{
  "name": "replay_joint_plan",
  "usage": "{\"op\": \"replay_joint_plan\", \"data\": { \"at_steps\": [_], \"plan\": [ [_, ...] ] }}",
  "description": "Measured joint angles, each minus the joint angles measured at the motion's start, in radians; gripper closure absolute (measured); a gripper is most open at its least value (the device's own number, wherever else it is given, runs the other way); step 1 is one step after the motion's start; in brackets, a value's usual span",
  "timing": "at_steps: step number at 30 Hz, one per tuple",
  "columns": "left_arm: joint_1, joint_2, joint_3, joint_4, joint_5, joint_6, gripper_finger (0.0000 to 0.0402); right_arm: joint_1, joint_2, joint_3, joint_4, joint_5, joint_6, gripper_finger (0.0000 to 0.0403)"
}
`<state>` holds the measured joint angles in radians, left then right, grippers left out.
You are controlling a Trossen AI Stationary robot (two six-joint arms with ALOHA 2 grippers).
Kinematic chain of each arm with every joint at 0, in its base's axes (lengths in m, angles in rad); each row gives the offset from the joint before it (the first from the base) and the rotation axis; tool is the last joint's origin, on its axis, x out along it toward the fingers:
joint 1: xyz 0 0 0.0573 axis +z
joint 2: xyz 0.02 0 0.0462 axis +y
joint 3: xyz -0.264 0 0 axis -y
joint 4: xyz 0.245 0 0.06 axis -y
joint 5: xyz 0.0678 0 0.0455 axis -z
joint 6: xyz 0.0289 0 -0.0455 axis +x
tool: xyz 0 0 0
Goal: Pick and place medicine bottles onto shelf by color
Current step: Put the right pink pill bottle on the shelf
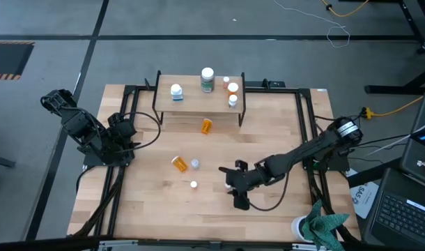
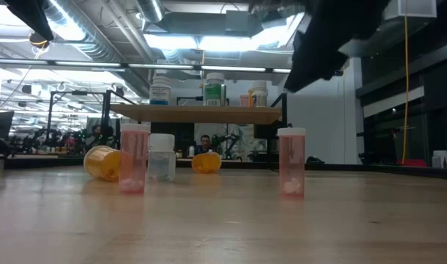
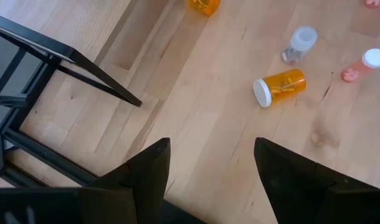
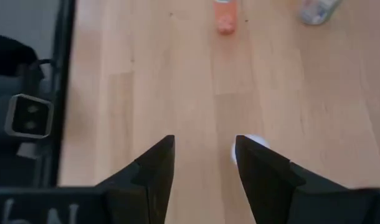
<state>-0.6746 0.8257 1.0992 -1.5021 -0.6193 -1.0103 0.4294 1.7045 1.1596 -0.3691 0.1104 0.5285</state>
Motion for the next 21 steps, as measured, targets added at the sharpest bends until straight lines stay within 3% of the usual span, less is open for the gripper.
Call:
{"op": "replay_joint_plan", "data": {
  "at_steps": [6,17,21],
  "plan": [
    [0.000,0.000,0.000,0.000,0.000,0.000,0.0174,-0.001,0.032,-0.003,0.012,0.074,-0.061,0.0231],
    [0.000,0.000,0.000,0.000,0.000,0.000,0.0174,-0.001,0.038,0.000,0.033,0.071,-0.171,0.0231],
    [0.000,0.000,0.000,0.000,0.000,0.000,0.0174,-0.005,0.038,0.001,0.037,0.088,-0.141,0.0230]
  ]
}}
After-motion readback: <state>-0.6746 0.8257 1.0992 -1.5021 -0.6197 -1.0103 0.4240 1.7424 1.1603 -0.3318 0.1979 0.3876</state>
